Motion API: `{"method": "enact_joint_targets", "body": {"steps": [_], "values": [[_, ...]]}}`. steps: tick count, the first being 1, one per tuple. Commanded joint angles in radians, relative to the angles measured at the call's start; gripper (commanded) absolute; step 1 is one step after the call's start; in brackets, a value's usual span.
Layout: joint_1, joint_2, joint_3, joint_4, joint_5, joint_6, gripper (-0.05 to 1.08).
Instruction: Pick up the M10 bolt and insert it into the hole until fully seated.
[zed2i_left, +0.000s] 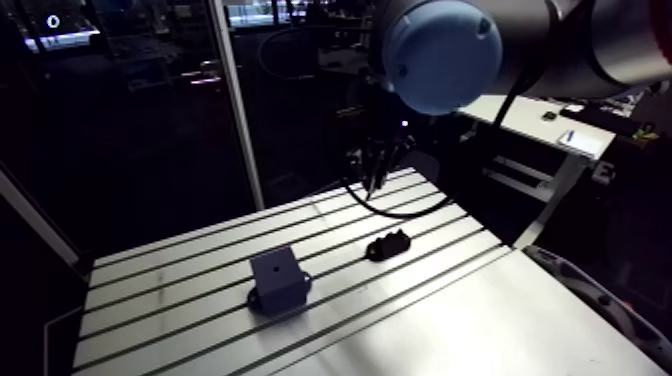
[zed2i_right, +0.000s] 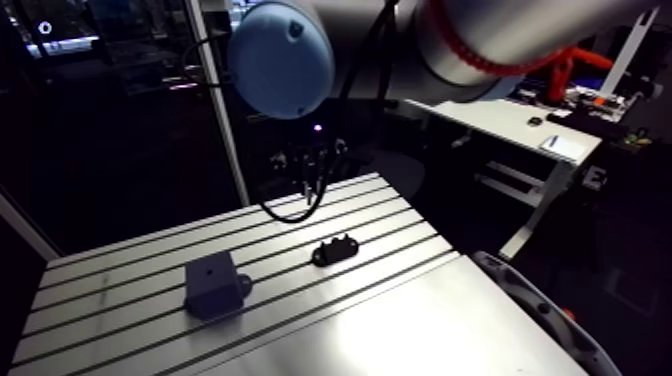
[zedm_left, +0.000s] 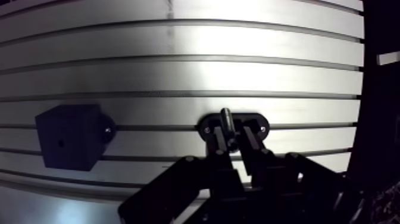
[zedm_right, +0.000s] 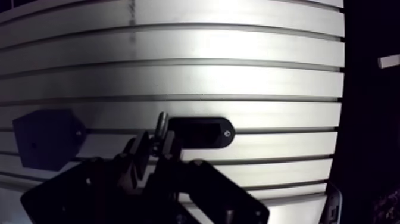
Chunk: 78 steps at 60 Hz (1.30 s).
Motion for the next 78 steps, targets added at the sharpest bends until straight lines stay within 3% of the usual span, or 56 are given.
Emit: {"method": "enact_joint_targets", "body": {"steps": [1, 7, 9, 10, 11, 13, 19, 26, 49, 71, 78], "values": [[0.057, 0.004, -0.121, 0.198, -0.009, 0.081, 1.08], [0.103, 0.018, -0.196, 0.337, -0.023, 0.124, 1.08], [0.120, 0.021, -0.218, 0.374, -0.033, 0.135, 1.08], [0.134, 0.024, -0.239, 0.409, -0.046, 0.146, 1.08], [0.134, 0.024, -0.239, 0.409, -0.046, 0.146, 1.08], [0.161, 0.026, -0.269, 0.461, -0.074, 0.167, 1.08], [0.195, 0.028, -0.296, 0.509, -0.093, 0.203, 1.08], [0.234, 0.031, -0.307, 0.573, -0.094, 0.229, 1.08], [0.353, 0.046, -0.327, 0.608, -0.101, 0.336, 1.08], [0.365, 0.111, -0.336, 0.582, -0.082, 0.393, 1.08], [0.364, 0.121, -0.343, 0.582, -0.091, 0.401, 1.08]]}}
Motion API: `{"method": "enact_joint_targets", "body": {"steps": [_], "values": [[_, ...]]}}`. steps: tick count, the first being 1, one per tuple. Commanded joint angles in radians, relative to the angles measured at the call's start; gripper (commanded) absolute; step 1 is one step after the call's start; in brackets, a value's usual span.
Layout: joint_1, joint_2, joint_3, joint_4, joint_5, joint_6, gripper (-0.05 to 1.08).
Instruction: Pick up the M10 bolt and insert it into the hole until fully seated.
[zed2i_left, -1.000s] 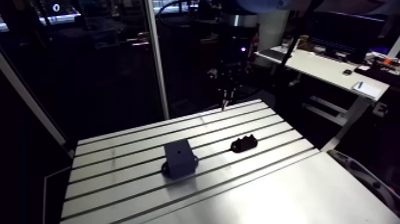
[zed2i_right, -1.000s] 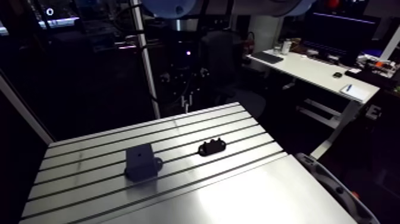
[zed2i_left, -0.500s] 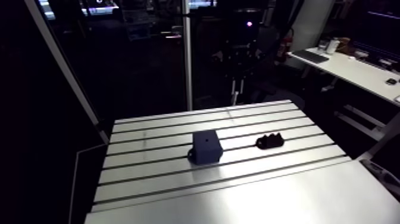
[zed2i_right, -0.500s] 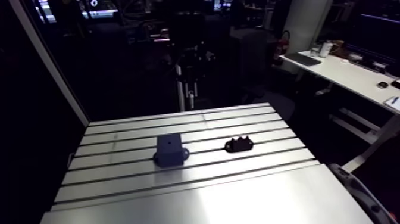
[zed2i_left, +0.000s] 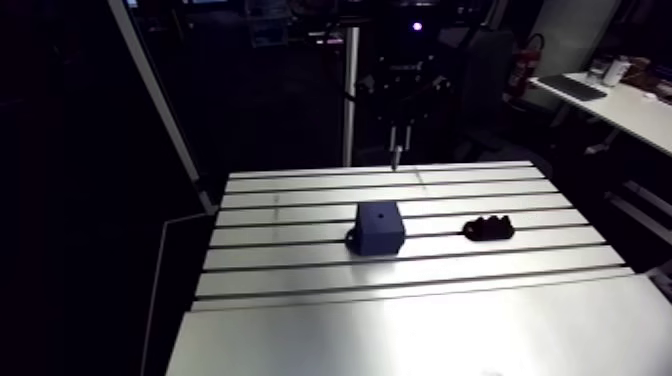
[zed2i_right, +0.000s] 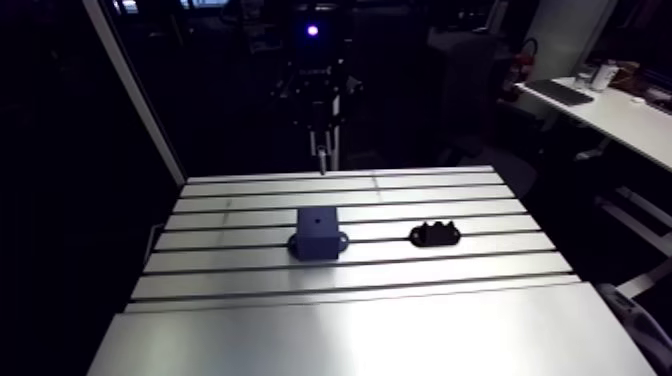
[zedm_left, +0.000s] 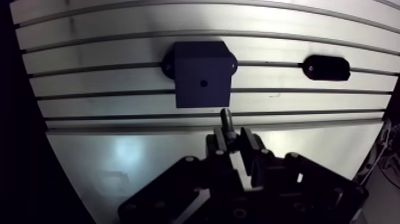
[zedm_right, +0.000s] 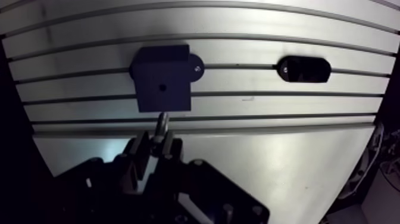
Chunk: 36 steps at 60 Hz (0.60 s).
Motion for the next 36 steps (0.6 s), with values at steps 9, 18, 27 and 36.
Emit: {"method": "enact_joint_targets", "body": {"steps": [9, 18, 27, 36], "values": [[0.005, 0.049, -0.015, 0.000, 0.000, 0.022, 1.08], [0.010, 0.049, -0.015, 0.004, 0.000, 0.022, 1.08], [0.020, 0.046, -0.009, 0.006, 0.003, 0.022, 1.08], [0.030, 0.046, -0.003, 0.003, 0.003, 0.022, 1.08]]}}
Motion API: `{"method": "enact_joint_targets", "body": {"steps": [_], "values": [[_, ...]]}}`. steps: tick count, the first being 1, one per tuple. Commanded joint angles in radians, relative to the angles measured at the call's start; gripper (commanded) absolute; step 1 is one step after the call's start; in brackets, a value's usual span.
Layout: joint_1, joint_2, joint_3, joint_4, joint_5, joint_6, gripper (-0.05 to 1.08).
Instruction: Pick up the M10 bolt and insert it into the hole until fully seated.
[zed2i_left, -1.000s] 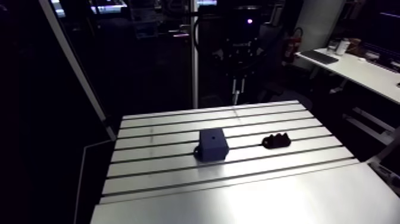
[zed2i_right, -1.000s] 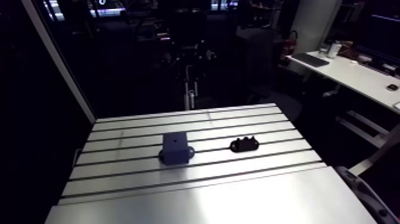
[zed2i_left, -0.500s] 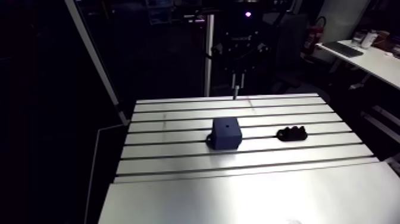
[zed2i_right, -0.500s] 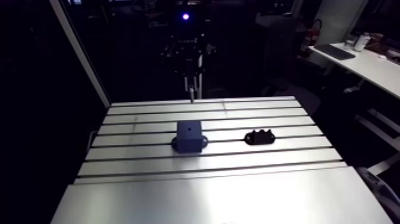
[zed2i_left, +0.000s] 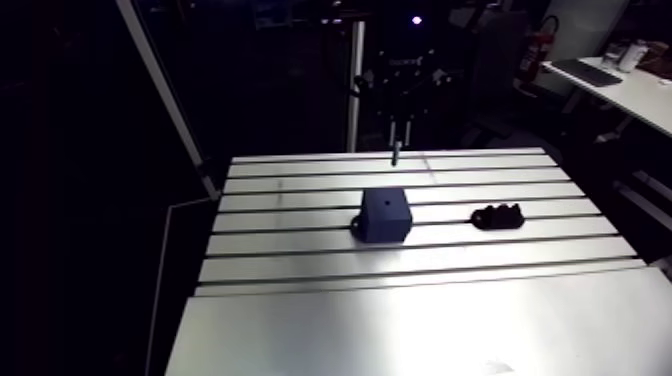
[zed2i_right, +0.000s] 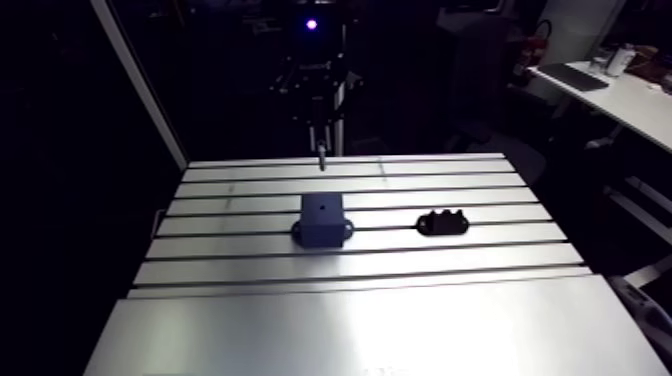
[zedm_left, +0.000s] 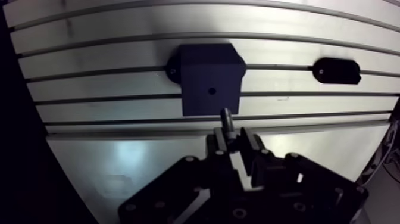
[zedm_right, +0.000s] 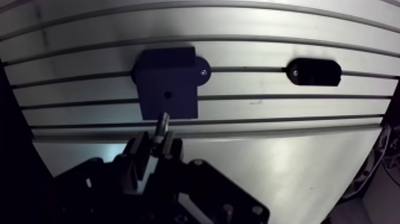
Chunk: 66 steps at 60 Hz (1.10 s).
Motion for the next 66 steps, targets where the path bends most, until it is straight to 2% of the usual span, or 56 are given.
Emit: {"method": "enact_joint_targets", "body": {"steps": [1, 12, 39, 66], "values": [[0.015, 0.000, 0.010, -0.001, 0.000, 0.000, 1.08], [0.015, 0.000, 0.029, -0.010, -0.008, 0.002, 1.08], [0.015, 0.004, 0.046, -0.028, 0.000, 0.003, 1.08], [0.015, 0.010, 0.063, -0.032, -0.002, 0.006, 1.08]]}}
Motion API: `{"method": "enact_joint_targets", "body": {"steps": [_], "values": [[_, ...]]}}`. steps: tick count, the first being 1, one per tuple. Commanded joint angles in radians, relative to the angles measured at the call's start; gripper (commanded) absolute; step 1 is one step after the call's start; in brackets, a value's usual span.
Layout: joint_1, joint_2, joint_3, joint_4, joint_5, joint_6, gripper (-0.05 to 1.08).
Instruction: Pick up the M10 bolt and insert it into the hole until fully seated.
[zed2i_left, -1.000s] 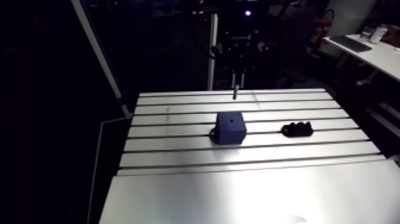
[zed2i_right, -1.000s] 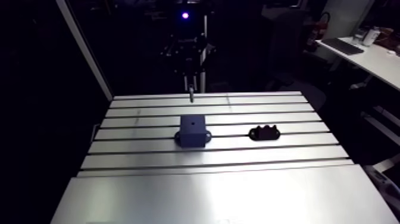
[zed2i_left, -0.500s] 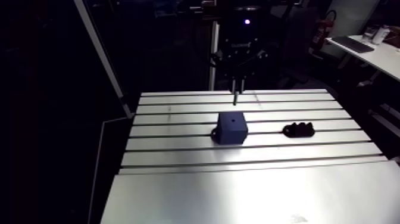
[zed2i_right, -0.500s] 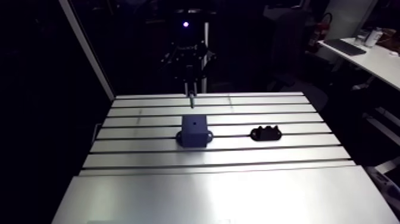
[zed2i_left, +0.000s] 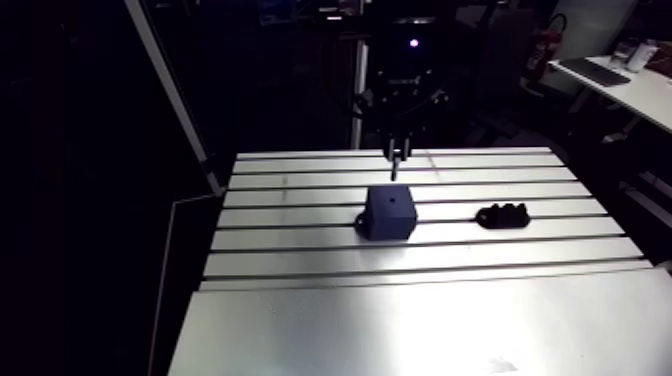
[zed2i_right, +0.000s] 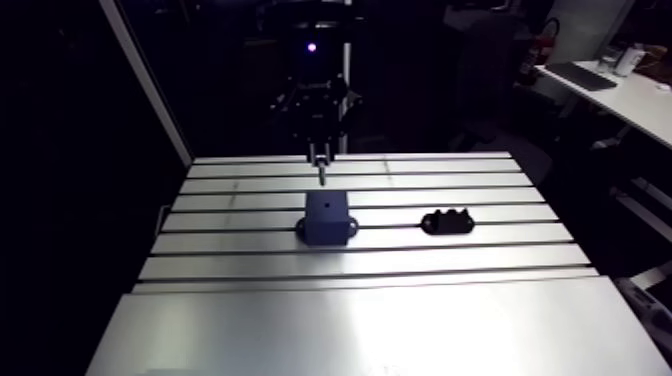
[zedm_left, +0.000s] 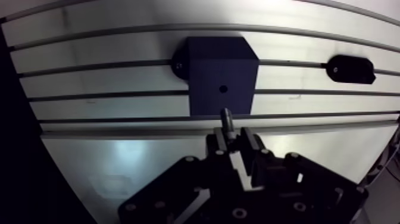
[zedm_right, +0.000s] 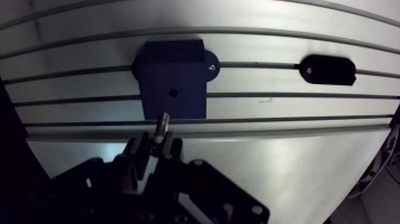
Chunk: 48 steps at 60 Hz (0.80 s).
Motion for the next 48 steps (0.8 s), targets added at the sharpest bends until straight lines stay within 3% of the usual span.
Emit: {"method": "enact_joint_targets", "body": {"steps": [1, 18, 48], "values": [[0.000, 0.002, 0.012, -0.001, -0.001, 0.001, 1.08], [0.000, 0.010, 0.029, -0.053, -0.006, -0.002, 1.08], [-0.006, 0.013, 0.038, -0.055, -0.004, -0.002, 1.08]]}}
